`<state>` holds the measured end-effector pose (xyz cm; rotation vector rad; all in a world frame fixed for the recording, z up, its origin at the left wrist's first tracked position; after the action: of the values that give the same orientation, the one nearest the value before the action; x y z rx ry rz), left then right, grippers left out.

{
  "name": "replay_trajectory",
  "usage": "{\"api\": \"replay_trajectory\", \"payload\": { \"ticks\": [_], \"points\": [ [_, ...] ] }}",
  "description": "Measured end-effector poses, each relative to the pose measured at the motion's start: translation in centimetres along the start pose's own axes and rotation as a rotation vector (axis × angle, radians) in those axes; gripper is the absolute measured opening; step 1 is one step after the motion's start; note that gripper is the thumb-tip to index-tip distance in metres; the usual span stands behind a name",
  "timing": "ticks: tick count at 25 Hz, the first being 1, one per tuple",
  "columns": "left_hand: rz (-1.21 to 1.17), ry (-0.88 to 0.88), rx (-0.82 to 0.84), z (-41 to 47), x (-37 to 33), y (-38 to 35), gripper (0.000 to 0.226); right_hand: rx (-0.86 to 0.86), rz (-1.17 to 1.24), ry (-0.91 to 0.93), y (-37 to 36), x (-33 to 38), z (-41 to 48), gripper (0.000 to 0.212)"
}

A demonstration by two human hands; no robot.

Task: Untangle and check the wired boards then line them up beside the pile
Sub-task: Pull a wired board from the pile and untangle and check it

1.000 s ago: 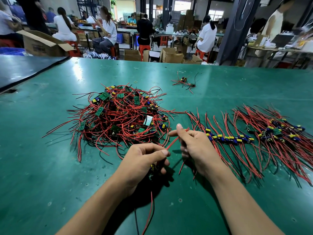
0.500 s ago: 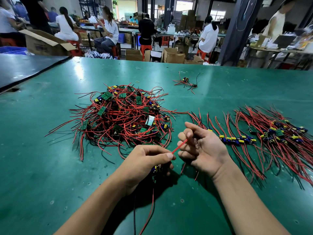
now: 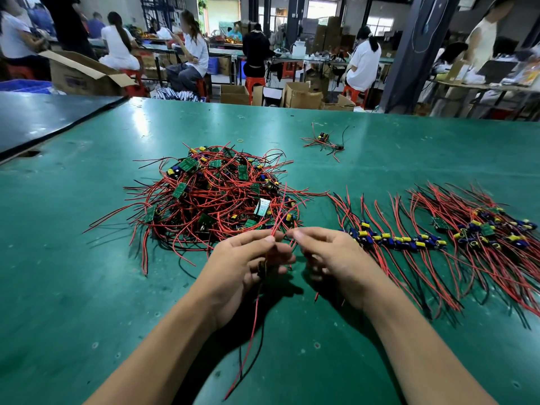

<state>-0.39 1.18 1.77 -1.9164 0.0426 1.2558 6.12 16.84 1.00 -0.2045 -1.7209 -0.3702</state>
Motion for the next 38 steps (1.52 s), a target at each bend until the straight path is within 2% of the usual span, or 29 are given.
{"api": "replay_trajectory", "payload": {
  "ticks": [2,3,6,10,13,18,24,27,31,33,35,38],
  "points": [
    [-0.083,-0.059,-0.001,0.0,-0.5,-0.1,0.029,0.001,-0.389,0.133,-0.4,0.3,-0.2,0.011],
    [-0.126,-0.097,-0.006,0.0,-0.7,-0.2,0.028,0.043,-0.501,0.171,-0.7,0.3,-0.4,0.009],
    [-0.218,-0.172,-0.03,0.0,-1.1,-0.3,0.018,0.126,-0.571,0.227,-2.1,0.6,-0.9,0.022],
    [-0.182,-0.201,-0.117,0.1,-1.1,-0.1,0.006,0.002,-0.622,0.382,-3.1,0.5,-1.2,0.043],
    [-0.222,-0.186,-0.147,0.3,-1.2,0.0,0.009,-0.008,-0.545,0.412,-3.1,0.7,-1.5,0.041],
    [-0.2,-0.169,-0.118,0.1,-1.4,0.2,0.02,0.043,-0.206,0.344,-3.6,1.0,-1.4,0.014],
    [-0.098,-0.107,-0.058,0.1,-1.0,0.2,0.025,0.158,0.169,0.222,-2.5,1.8,-1.2,0.021],
    [-0.004,-0.012,0.047,-0.2,-0.7,0.0,0.03,0.232,0.23,0.176,-2.2,1.9,-1.3,0.021],
    [-0.051,-0.004,0.071,-0.2,-0.6,-0.1,0.036,0.267,0.271,0.148,-2.1,2.1,-1.4,0.019],
    [-0.116,-0.014,0.075,-0.2,-0.8,-0.2,0.029,0.269,0.309,0.14,-2.2,1.9,-1.3,0.017],
    [-0.151,-0.025,0.076,-0.3,-1.0,-0.1,0.015,0.284,0.37,0.129,-2.4,1.8,-1.2,0.026],
    [-0.113,-0.039,0.049,-0.3,-1.0,0.1,0.011,0.272,0.361,0.116,-2.5,1.5,-1.1,0.031]
  ]
}}
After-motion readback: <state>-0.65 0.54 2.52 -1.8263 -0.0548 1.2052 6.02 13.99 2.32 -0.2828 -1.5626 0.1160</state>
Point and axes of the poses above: each hand's wrist, its own z-axis towards the middle knuckle, its own y-axis out of the back of the hand, x = y × z, the point moved 2 cm from there along z, towards the middle knuckle, and after that the axes turned 10 degrees about -z, right-handed, at the moved point
